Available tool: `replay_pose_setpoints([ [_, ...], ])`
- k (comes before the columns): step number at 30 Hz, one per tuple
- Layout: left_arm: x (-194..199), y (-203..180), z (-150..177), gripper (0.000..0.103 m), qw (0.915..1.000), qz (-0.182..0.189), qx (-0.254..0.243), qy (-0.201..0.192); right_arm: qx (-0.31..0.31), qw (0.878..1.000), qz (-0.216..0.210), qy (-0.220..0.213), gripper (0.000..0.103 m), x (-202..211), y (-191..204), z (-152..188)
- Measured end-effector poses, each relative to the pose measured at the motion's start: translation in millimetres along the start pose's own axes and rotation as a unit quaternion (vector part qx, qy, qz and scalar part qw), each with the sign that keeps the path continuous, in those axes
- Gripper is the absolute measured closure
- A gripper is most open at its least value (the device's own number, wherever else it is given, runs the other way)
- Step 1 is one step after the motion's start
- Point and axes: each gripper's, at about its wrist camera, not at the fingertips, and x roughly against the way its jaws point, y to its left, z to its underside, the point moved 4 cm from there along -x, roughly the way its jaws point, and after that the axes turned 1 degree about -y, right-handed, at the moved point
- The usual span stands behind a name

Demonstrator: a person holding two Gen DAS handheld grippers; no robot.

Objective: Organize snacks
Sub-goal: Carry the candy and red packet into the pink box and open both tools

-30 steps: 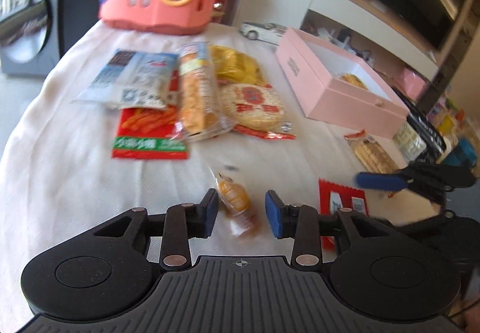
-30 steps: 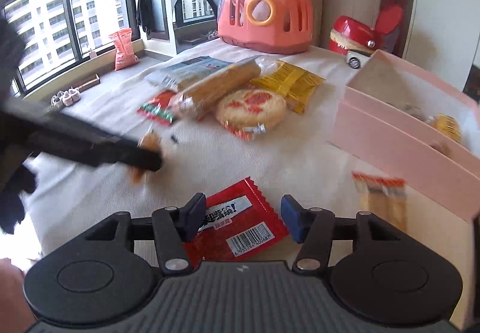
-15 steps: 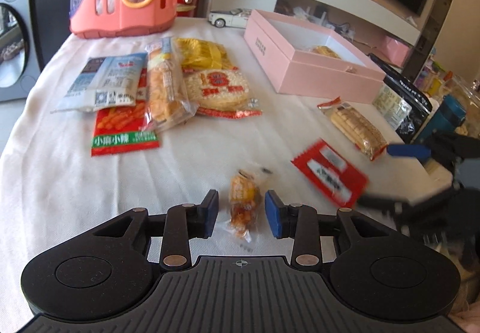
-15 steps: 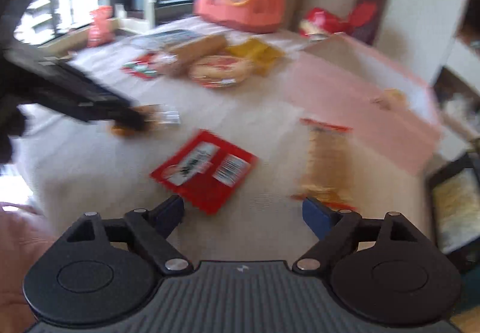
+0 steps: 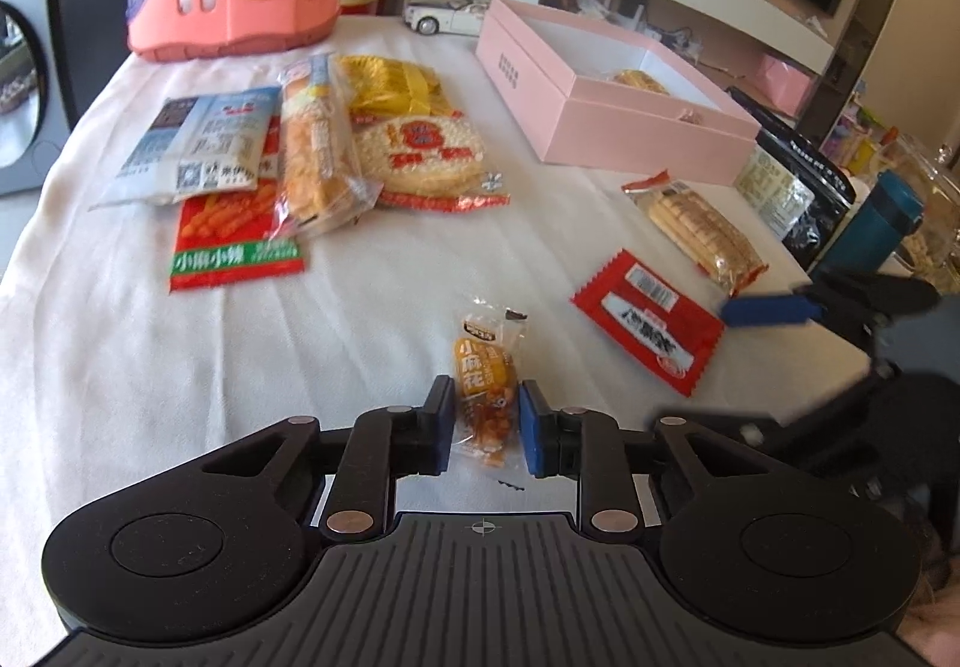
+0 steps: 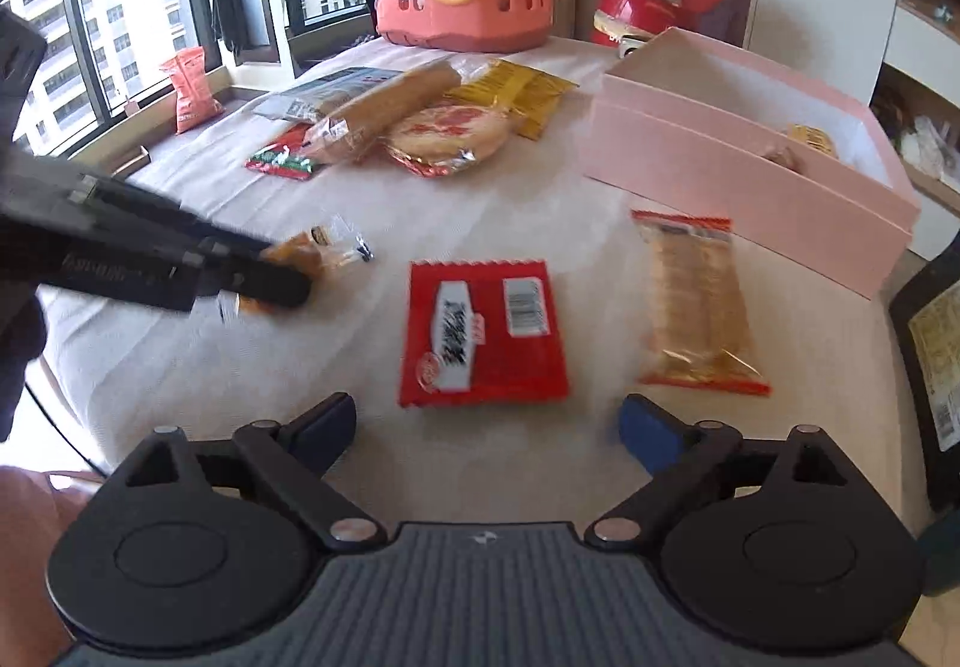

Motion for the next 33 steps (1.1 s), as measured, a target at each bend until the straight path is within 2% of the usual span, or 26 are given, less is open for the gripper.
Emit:
replay_pose_setpoints([
  [4,3.3,1.6,3.7,0.076,1.0,0.0,0.008,-0.001,-0.018,1.0,-0.002,-0.003,0.015,-14.7,0.2,-15.2],
  [7,0.9,0.9,0.9,0.075,0.9999,0.004,0.012,0.002,0.007,1.0,0.018,-0.004,0.042,-16.9,5.0,-20.6],
  [11,1.2,5.8,2.1,0.075,0.999,0.015,0.043,-0.003,0.017,1.0,0.015,-0.008,0.047,-4.8,7.0,-17.8],
  [14,2.2,7.3,5.1,0.075,0.9987,0.022,0.043,-0.014,0.018,1.0,0.021,-0.014,0.051,8.4,2.0,-11.5],
  [19,4.8,-0.1,8.7,0.079,0.9983,-0.003,0.043,-0.04,0.0,0.999,0.036,-0.021,0.054,24.9,-15.6,-4.6],
  [21,12.5,-7.9,2.5,0.079,0.9975,0.0,0.035,-0.061,-0.015,0.999,0.036,-0.027,0.057,32.9,-23.7,-6.7],
  [24,39.3,-20.6,-28.7,0.079,0.9924,0.031,0.023,-0.117,-0.033,0.998,0.028,-0.055,0.058,53.8,-35.2,-19.4],
  [28,69.9,-37.5,-91.5,0.079,0.9815,0.057,-0.007,-0.183,-0.067,0.991,0.021,-0.115,0.058,89.5,-60.2,-57.0],
  [30,68.3,-47.6,-122.0,0.079,0.978,0.06,-0.026,-0.198,-0.078,0.986,0.028,-0.143,0.058,102.5,-74.5,-81.8],
  [33,41.4,-63.4,-167.3,0.079,0.9783,0.071,-0.041,-0.19,-0.076,0.981,0.053,-0.169,0.058,108.0,-98.7,-126.1],
])
